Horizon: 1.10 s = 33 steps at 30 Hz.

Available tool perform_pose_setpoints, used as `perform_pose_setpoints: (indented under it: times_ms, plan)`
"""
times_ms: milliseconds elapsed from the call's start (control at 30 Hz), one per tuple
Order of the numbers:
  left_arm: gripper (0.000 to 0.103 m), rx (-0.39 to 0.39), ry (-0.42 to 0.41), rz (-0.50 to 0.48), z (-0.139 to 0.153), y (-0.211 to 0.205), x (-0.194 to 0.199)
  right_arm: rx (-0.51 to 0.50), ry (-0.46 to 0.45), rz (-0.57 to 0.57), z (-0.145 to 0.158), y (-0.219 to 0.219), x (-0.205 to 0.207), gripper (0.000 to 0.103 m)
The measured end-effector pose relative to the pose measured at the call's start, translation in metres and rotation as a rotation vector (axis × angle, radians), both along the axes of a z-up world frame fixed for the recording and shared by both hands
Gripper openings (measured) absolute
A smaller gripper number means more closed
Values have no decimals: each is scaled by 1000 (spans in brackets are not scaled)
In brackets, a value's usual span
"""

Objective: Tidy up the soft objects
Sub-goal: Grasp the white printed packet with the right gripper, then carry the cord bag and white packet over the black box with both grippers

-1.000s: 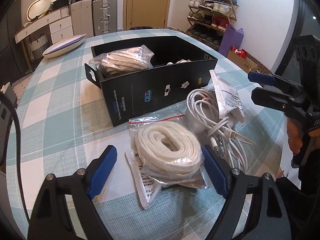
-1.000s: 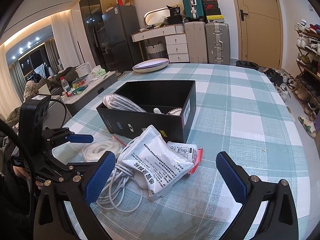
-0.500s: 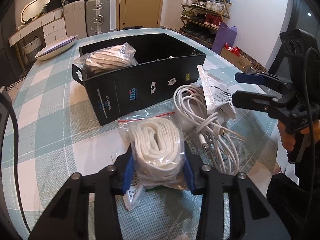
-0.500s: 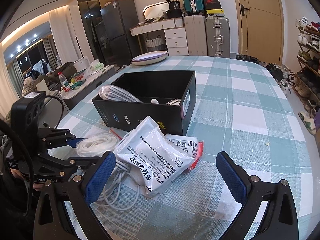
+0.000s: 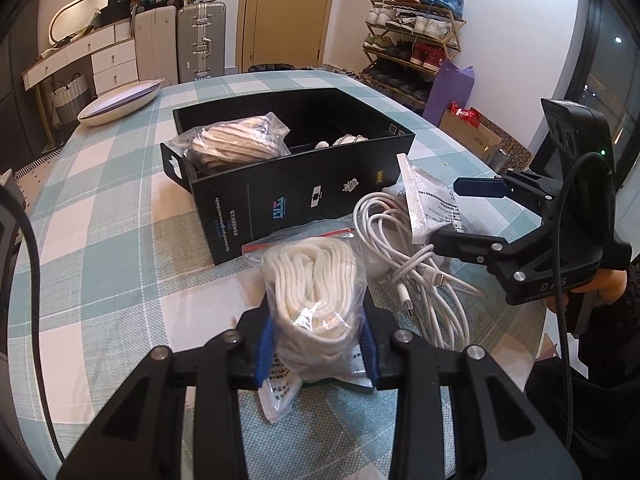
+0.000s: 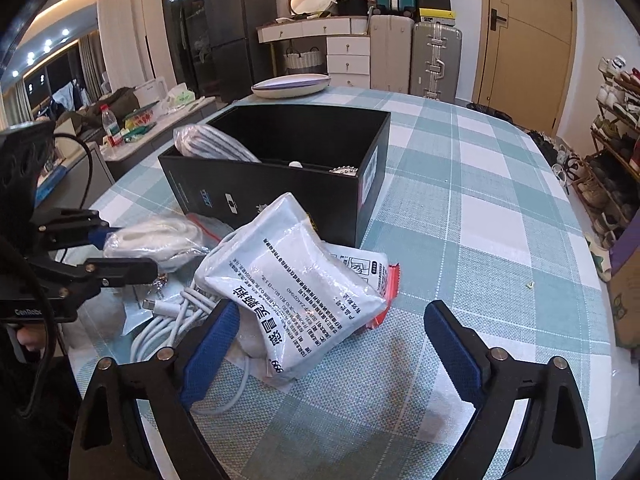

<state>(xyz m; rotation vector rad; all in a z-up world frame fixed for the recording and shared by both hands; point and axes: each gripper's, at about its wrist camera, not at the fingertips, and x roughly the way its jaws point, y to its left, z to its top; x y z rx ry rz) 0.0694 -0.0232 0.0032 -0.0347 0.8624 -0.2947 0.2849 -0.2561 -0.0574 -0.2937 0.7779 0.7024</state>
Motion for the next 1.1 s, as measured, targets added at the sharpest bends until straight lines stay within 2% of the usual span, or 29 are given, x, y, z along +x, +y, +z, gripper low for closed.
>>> perform_pose_setpoints:
  times_ms: [233, 300, 467, 767, 1100]
  plan:
    - [34, 7, -11, 7, 3, 1, -2, 7, -15, 24, 1, 6, 0, 88]
    - [34, 10, -14, 8, 3, 0, -3, 19, -7, 37, 2, 6, 1, 83]
    - [34, 11, -19, 9, 4, 0, -6, 22, -4, 47, 2, 6, 1, 63]
    - [34, 9, -26, 8, 6, 2, -6, 38, -22, 54, 4, 1, -2, 60]
    - [34, -6, -77, 8, 23, 8, -13, 113, -76, 48, 24, -11, -9, 60]
